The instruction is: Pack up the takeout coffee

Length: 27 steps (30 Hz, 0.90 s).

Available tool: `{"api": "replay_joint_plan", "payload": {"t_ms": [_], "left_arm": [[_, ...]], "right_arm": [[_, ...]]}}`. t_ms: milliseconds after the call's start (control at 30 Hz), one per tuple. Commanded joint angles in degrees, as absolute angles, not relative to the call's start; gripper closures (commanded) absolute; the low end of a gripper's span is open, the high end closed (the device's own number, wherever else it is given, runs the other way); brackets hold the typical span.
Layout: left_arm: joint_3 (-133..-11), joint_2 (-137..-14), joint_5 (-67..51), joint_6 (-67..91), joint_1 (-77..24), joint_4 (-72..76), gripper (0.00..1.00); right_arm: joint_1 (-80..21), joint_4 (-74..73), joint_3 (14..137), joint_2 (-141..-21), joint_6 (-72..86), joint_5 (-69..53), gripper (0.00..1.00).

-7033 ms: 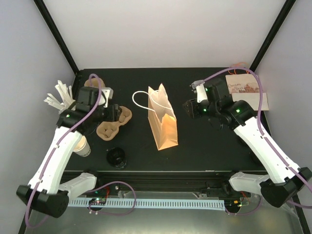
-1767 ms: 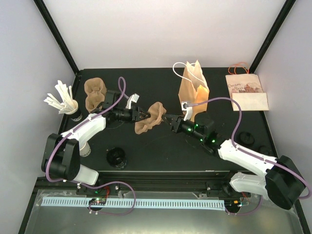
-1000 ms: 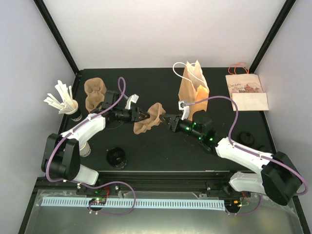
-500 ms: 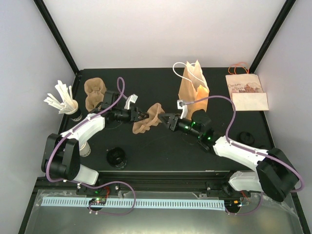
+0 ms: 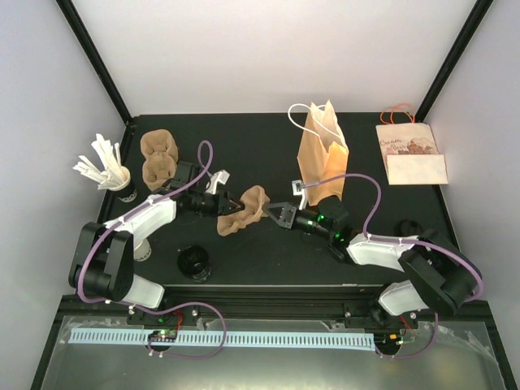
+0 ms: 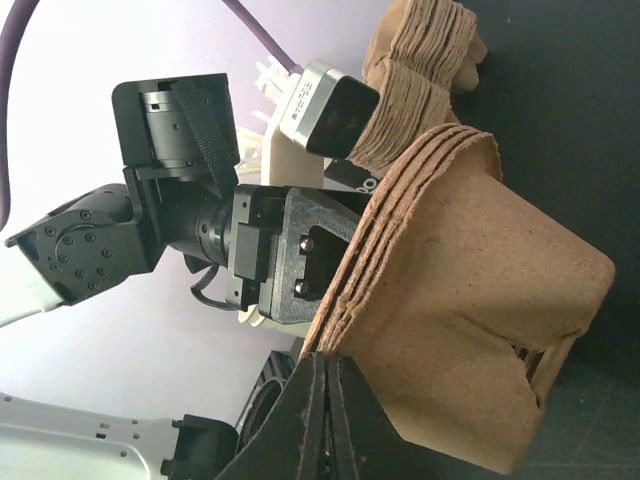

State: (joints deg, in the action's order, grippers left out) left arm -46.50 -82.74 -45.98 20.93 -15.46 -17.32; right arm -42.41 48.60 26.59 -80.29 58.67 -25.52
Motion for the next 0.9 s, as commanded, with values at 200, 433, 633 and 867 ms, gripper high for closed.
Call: {"api": "replay_joint_plan", "payload": {"t_ms": [200,433,633,867], "left_arm": [[-46.9,-78.4,-45.6,19.4,-17.9,-16.3,0.32],[-49.5,-72.8,-39.9,18.1,-19.0,-22.5,0.15],[-50.1,-66.6,-35.4,17.3,-19.8,-26.8,0.05],[-51.7,-71.1,-28.3,16.5,-19.9,-34.3,0.01]], "right_arm": [[-43.2,53.4,24.2,-81.0,57.0,-29.2,0.99],[-43.2,50.8,25.7,-82.2,55.5,-30.3,0.99],[-43.2,50.3,26.6,-82.9,55.3,-30.8,0.99],[-43.2,51.9,26.7,-84.2,56.2,-31.4,0.99]]}}
